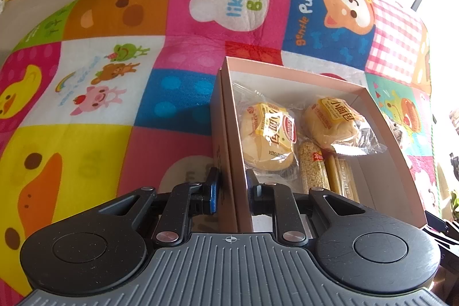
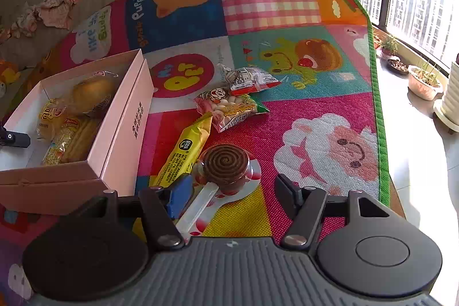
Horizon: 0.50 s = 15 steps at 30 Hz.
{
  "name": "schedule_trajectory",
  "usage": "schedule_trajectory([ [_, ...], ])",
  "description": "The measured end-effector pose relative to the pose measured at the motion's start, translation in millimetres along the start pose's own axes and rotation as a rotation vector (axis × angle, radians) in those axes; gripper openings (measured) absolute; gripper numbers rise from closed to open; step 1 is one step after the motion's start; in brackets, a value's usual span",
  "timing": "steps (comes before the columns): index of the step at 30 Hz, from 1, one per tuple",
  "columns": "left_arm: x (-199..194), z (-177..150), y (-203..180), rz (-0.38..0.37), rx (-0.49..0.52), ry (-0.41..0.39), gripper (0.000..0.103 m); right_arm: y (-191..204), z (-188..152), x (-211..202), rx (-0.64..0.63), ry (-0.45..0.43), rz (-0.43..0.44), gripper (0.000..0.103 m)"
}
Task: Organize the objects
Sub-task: 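Move the right tool toward the yellow-wrapped stick bar on the mat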
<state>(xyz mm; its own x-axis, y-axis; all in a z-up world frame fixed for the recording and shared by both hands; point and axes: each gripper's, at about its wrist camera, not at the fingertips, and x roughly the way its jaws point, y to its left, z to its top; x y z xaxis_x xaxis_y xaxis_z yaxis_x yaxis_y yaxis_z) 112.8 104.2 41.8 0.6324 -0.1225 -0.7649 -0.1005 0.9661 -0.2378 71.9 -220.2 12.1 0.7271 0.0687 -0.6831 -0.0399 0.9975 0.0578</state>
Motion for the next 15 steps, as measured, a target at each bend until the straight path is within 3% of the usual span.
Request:
schedule_trajectory([
  [5, 0, 0, 0, 0.001, 0.0, 0.0, 0.021, 3, -5, 4, -0.028, -0.012, -0.058, 0.065],
  [15, 0, -1, 0, -0.001, 0.0, 0.0, 0.021, -39, -18, -12, 0.027, -0.032, -0.197, 0.069],
])
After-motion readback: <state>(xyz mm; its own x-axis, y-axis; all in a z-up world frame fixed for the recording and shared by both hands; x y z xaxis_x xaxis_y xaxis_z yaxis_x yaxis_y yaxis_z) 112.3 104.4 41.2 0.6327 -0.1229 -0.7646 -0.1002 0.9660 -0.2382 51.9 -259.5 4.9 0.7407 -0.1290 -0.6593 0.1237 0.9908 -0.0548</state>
